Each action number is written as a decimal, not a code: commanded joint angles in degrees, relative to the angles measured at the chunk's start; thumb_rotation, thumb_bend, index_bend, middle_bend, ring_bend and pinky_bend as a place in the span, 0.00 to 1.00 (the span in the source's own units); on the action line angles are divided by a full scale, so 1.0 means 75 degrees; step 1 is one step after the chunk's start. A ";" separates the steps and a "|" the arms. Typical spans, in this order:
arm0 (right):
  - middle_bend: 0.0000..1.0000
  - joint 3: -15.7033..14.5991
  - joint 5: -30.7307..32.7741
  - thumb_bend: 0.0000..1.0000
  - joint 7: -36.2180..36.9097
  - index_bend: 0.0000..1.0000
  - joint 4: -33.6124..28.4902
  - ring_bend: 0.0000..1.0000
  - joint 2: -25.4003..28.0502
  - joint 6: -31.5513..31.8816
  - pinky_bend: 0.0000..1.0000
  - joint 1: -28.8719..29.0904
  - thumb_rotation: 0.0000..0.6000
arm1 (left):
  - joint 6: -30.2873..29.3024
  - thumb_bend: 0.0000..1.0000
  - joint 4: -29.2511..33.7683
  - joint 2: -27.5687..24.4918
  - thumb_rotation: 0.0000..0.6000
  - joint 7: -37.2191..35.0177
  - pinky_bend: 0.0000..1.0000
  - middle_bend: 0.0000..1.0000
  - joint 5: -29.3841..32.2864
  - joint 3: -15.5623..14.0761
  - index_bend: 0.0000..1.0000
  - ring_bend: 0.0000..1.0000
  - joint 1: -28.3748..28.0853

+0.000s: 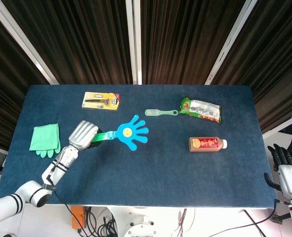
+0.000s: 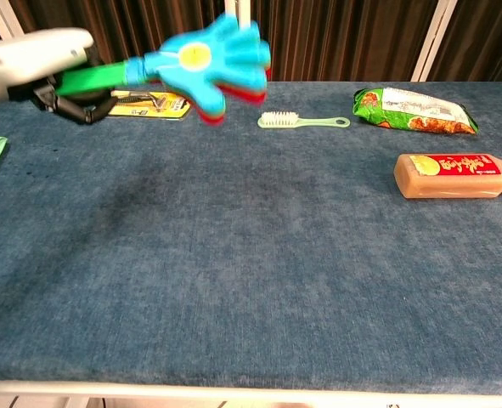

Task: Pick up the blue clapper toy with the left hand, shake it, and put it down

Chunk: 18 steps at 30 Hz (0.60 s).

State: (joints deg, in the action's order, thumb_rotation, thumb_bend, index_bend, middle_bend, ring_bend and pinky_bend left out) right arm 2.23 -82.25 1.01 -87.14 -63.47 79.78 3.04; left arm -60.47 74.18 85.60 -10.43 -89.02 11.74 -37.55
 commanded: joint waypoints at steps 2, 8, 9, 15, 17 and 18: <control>0.02 -0.0007 0.0003 0.30 -0.0009 0.00 0.0002 0.00 -0.0013 -0.0017 0.00 0.0004 1.00 | -0.1155 0.60 0.0698 0.0339 1.00 -0.2565 1.00 1.00 0.1718 0.1337 1.00 1.00 0.0471; 0.02 -0.0001 0.0008 0.30 -0.0032 0.00 0.0014 0.00 -0.0032 -0.0035 0.00 0.0020 1.00 | -0.1516 0.60 0.0024 0.0499 1.00 -0.4146 1.00 1.00 0.1494 0.1402 1.00 1.00 0.0583; 0.02 -0.0002 0.0010 0.30 -0.0042 0.00 0.0011 0.00 -0.0034 -0.0040 0.00 0.0023 1.00 | -0.1561 0.60 -0.0065 0.0566 1.00 -0.4259 1.00 1.00 0.1469 0.1375 1.00 1.00 0.0587; 0.02 -0.0009 0.0005 0.30 -0.0096 0.00 -0.0028 0.00 -0.0034 -0.0028 0.00 0.0019 1.00 | -0.1479 0.60 -0.1339 0.0646 1.00 -0.2382 1.00 1.00 0.0396 0.0373 1.00 1.00 0.0276; 0.02 -0.0009 0.0020 0.30 -0.0109 0.00 -0.0031 0.00 -0.0033 -0.0042 0.00 0.0022 1.00 | -0.0897 0.60 -0.1512 0.0406 1.00 -0.1458 1.00 1.00 -0.0071 -0.0235 1.00 1.00 0.0080; 0.02 -0.0010 0.0023 0.30 -0.0111 0.00 -0.0033 0.00 -0.0035 -0.0054 0.00 0.0026 1.00 | -0.0515 0.60 -0.1467 0.0258 1.00 -0.1014 1.00 1.00 -0.0190 -0.0473 1.00 1.00 -0.0023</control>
State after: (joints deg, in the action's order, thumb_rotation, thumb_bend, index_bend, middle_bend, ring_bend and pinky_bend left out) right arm 2.16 -82.09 0.19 -87.38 -63.73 79.37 3.22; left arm -70.04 69.75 88.86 -39.67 -82.70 16.58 -35.24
